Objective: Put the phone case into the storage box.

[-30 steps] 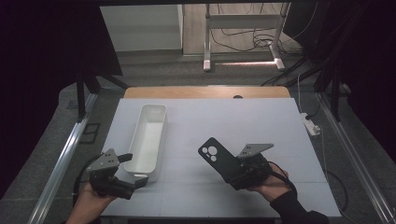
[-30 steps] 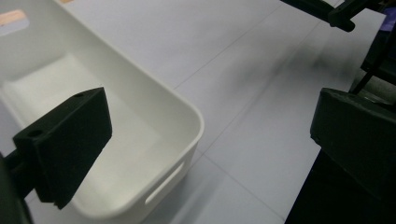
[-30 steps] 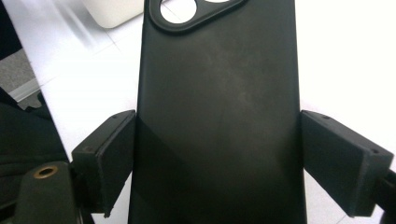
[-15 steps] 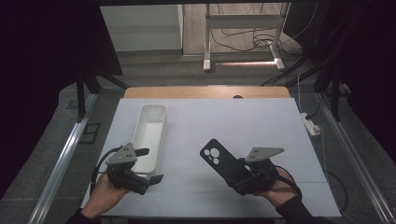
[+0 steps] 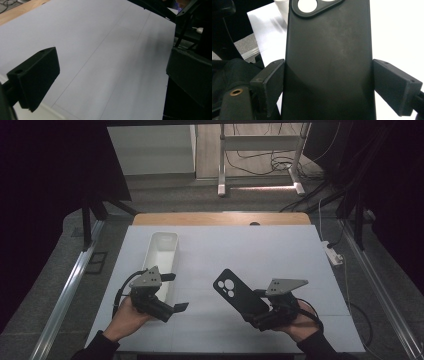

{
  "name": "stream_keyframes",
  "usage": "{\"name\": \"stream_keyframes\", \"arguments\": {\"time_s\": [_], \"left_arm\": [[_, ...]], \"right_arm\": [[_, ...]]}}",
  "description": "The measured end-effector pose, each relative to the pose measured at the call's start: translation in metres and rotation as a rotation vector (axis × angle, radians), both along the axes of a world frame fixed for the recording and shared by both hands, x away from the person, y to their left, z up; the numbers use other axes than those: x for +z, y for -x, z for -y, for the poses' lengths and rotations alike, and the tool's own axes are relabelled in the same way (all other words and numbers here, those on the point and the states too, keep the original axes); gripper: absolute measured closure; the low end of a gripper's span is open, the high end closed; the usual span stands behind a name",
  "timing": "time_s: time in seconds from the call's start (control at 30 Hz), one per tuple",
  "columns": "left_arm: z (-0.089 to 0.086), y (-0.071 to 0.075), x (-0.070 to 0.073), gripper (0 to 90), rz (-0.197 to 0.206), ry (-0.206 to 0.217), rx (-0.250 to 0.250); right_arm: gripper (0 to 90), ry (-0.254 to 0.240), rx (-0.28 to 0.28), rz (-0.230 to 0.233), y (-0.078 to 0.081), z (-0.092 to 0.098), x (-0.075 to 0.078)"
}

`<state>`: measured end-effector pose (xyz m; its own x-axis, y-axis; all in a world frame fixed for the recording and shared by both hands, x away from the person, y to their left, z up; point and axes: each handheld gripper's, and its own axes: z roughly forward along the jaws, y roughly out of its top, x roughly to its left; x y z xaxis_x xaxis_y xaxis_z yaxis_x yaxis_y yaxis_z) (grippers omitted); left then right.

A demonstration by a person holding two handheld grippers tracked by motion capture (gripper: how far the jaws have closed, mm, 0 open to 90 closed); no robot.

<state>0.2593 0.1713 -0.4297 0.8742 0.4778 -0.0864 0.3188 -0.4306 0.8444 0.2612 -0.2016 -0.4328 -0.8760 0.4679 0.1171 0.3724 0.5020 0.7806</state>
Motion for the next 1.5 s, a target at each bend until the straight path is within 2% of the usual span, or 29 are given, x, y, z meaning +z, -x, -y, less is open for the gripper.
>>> {"name": "stream_keyframes", "arguments": {"time_s": [0.23,0.37,0.87,1.17,1.5], "left_arm": [[0.011,-0.009,0.001,0.0,0.001,0.018,-0.053],[0.014,-0.015,0.002,0.0,-0.011,0.059,-0.088],[0.028,-0.028,0.004,0.0,-0.013,0.096,-0.182],[0.034,-0.03,0.003,0.0,-0.005,0.11,-0.229],[0.038,-0.025,0.001,0.0,-0.004,0.135,-0.292]], "right_arm": [[14.4,-0.017,0.047,0.011,0.001,-0.004,0.0],[14.4,-0.024,0.067,0.011,0.001,-0.007,-0.001],[14.3,-0.077,0.138,0.008,-0.001,-0.015,-0.001],[14.3,-0.098,0.176,0.013,-0.001,-0.019,0.0],[14.3,-0.118,0.225,0.016,0.0,-0.027,0.0]]}}
